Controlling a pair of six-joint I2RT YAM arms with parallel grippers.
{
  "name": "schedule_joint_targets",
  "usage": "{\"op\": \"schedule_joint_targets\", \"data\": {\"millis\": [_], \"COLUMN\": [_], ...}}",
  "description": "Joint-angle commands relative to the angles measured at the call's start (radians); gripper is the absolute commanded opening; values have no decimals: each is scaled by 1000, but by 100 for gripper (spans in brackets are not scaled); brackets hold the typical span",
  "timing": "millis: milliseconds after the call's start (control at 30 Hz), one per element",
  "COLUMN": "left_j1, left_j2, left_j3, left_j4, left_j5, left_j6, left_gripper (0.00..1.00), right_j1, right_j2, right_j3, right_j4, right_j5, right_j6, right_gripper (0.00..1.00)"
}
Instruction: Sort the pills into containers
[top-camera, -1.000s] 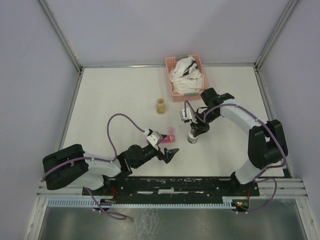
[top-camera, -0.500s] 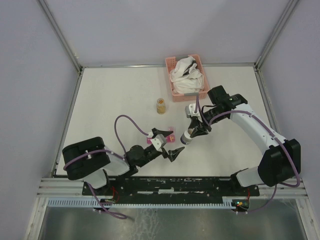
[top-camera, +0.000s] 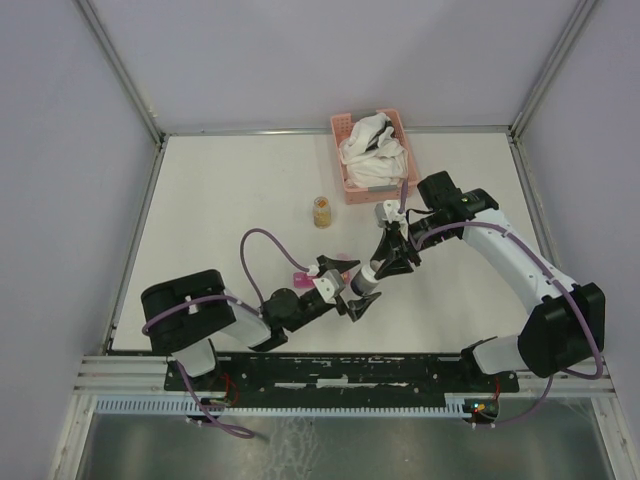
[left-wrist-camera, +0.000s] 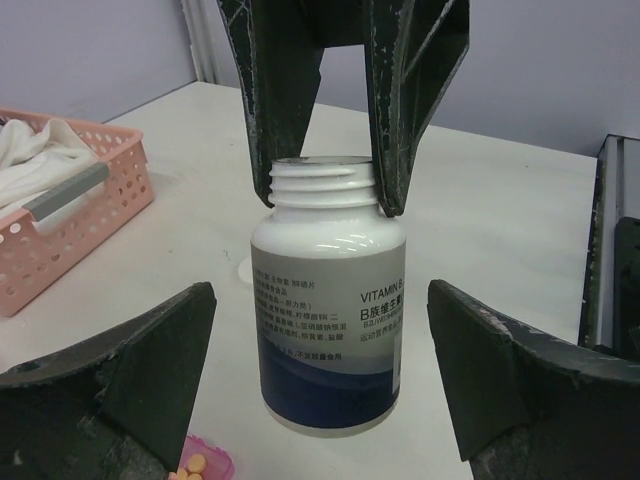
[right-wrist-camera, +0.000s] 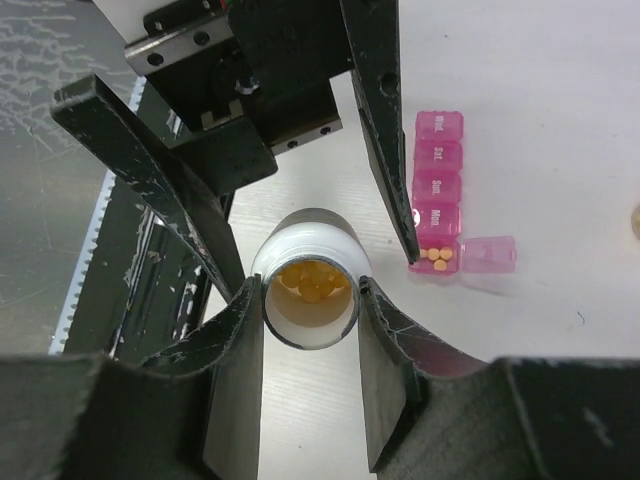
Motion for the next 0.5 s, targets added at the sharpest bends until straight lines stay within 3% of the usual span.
{"op": "schedule_joint_targets", "data": {"millis": [0, 267, 467], "left_j1": [-4, -3, -3], "left_j2": [13, 17, 27], "left_j3": [38, 70, 71], "left_j4": [67, 26, 18], "left_j5": [3, -1, -5], "left_j6": [19, -10, -15], "left_gripper": [91, 73, 67], "right_j1": [1, -1, -1], "right_j2": [-34, -26, -30], "right_j3": [44, 35, 39], "right_j4": [-18, -28, -30], "right_j5": [-105, -122, -128], "right_j6": [15, 1, 0], "right_gripper": [1, 1, 1]}}
